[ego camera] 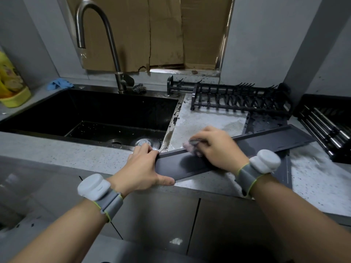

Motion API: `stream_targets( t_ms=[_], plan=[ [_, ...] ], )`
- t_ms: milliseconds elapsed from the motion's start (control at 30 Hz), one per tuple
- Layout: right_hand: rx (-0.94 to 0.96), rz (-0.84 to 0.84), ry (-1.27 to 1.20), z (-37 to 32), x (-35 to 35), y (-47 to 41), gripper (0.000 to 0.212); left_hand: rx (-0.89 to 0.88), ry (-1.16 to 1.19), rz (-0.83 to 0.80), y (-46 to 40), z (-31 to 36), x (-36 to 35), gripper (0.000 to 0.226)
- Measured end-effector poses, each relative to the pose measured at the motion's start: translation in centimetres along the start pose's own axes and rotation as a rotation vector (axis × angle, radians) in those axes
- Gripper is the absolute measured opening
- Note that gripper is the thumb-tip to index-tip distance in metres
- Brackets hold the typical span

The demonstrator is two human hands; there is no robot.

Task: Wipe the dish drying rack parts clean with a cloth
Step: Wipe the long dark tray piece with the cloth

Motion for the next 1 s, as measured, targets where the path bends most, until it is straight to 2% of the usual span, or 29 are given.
stream_targets(
  t_ms=[100, 167, 300, 567, 700, 767, 900, 1000],
  plan=[
    [0.12, -0.137, 0.091, -1.1, -5.1, 1.3, 0.029, 0.001, -0.004, 0.007, 0.0, 0.0, -0.1, 0.098],
    [0.126, -0.12, 0.142, -1.0, -6.4, 1.8, 0.026, 0.001, 0.0, -0.003, -0.1, 0.0, -0.1, 0.105],
    [0.084, -0.133, 0.211, -0.1, -5.0, 2.0, 0.041, 0.0, 0.006, -0.002, 0.0, 0.0, -0.1, 0.104],
    [-0.066, -0.148, 0.293, 4.8, 0.0, 1.3, 0.028, -0.006, 0.021, 0.01, 0.2, -0.1, 0.0, 0.099],
    [-0.144, -0.071, 0.299, 4.7, 0.4, 1.4, 0.027, -0.009, 0.019, 0.001, 0.1, 0.1, 0.1, 0.099],
    [-0.124, -0.07, 0.328, 3.4, -1.0, 1.6, 0.031, -0.009, 0.011, -0.009, -0.1, 0.1, 0.1, 0.099],
    [-0.101, -0.121, 0.221, 2.9, -1.7, 1.7, 0.03, -0.013, 0.0, -0.008, 0.0, 0.1, 0.2, 0.097],
    [-0.132, -0.068, 0.178, 4.3, 0.2, 1.2, 0.023, -0.006, -0.001, -0.001, 0.0, 0.1, 0.1, 0.097]
  ],
)
Point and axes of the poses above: each hand's wrist, its own y-axis away from the middle knuckle, its own x-axis out of the back of the hand, z = x × y, the point moved 6 cm from there along -y, towards the middle knuckle, and after that the axes turned 11 degrees about -y, right-handed, at the moved point
